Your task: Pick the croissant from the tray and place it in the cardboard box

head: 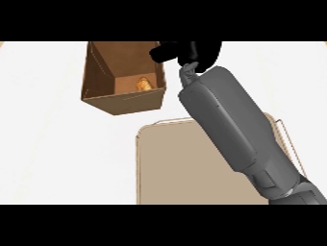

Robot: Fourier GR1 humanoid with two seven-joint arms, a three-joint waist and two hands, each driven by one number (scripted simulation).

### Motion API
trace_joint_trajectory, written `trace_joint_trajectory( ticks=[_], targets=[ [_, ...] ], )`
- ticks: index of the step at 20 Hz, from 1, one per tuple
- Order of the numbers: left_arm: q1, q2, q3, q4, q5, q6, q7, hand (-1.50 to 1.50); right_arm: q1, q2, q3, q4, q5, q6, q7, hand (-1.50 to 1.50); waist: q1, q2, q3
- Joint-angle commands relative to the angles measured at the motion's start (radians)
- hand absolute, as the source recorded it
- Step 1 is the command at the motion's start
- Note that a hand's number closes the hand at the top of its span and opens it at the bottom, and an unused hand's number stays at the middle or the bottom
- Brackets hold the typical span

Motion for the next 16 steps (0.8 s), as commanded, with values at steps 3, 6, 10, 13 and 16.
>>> trace_joint_trajectory(
  ticks=[3, 6, 10, 13, 16],
  targets=[
    [-0.253, -0.065, 0.007, -0.148, 0.053, 0.000, -0.067, 0.00, -0.023, 0.004, -0.039, -0.001, 0.015, -0.202, -0.009, -1.50, -0.061, -0.008, -0.012],
    [-0.253, -0.069, 0.014, -0.136, 0.049, 0.001, -0.072, 0.00, 0.004, 0.004, -0.036, -0.014, -0.010, -0.248, -0.026, -1.50, -0.069, -0.014, -0.012],
    [-0.234, -0.087, 0.024, -0.133, 0.055, 0.009, -0.070, 0.00, 0.037, 0.004, -0.049, -0.042, -0.021, -0.290, -0.035, -1.50, -0.095, -0.031, -0.010],
    [-0.200, -0.089, 0.029, -0.140, 0.051, 0.011, -0.077, 0.00, 0.075, 0.004, -0.068, -0.065, -0.017, -0.304, -0.050, -1.50, -0.119, -0.041, -0.008],
    [-0.185, -0.081, 0.058, -0.122, 0.058, 0.013, -0.083, 0.00, 0.116, 0.004, -0.069, -0.084, -0.010, -0.302, -0.059, -1.50, -0.147, -0.050, -0.009]
  ],
)
